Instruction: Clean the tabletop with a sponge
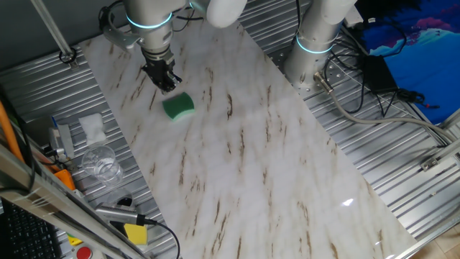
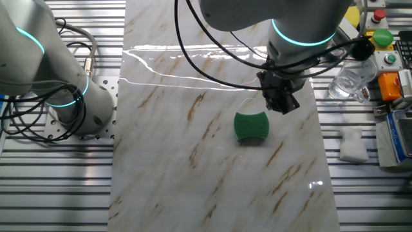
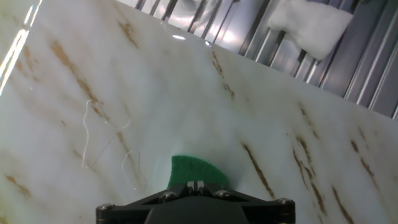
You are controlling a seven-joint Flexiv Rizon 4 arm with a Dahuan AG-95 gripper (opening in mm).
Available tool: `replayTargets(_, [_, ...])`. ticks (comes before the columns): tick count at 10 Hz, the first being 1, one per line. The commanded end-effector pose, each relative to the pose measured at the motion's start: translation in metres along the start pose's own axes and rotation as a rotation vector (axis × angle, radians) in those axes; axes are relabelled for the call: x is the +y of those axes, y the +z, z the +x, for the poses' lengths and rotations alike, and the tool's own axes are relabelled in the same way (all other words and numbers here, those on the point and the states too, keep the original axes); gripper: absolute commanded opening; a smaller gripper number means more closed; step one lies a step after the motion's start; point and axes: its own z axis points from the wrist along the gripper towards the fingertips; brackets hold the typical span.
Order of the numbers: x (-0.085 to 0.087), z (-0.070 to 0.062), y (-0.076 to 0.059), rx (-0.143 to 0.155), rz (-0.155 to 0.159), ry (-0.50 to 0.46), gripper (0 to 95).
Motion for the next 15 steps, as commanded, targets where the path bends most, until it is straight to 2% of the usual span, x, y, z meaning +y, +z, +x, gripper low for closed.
replayTargets(1, [0.0, 0.001, -0.002, 0.006, 0.0, -0.003, 0.0])
replayTargets(3, [-0.001, 0.003, -0.013, 0.007, 0.005, 0.028, 0.0])
replayTargets(4, [-0.002, 0.007, -0.025, 0.02, 0.006, 0.063, 0.0])
replayTargets(5, [-0.005, 0.011, -0.032, 0.024, 0.017, 0.075, 0.0])
replayTargets(6, [-0.007, 0.013, -0.034, 0.02, 0.011, 0.074, 0.0])
replayTargets(7, [-0.015, 0.017, -0.035, 0.0, -0.03, 0.091, 0.0])
replayTargets(8, [-0.018, 0.018, -0.032, 0.002, -0.046, 0.088, 0.0])
replayTargets(9, [-0.019, 0.018, -0.031, 0.002, -0.047, 0.088, 0.0])
replayTargets(12, [-0.036, 0.023, 0.0, -0.027, -0.109, 0.101, 0.0])
replayTargets(15, [-0.041, 0.019, 0.024, -0.027, -0.109, 0.091, 0.0])
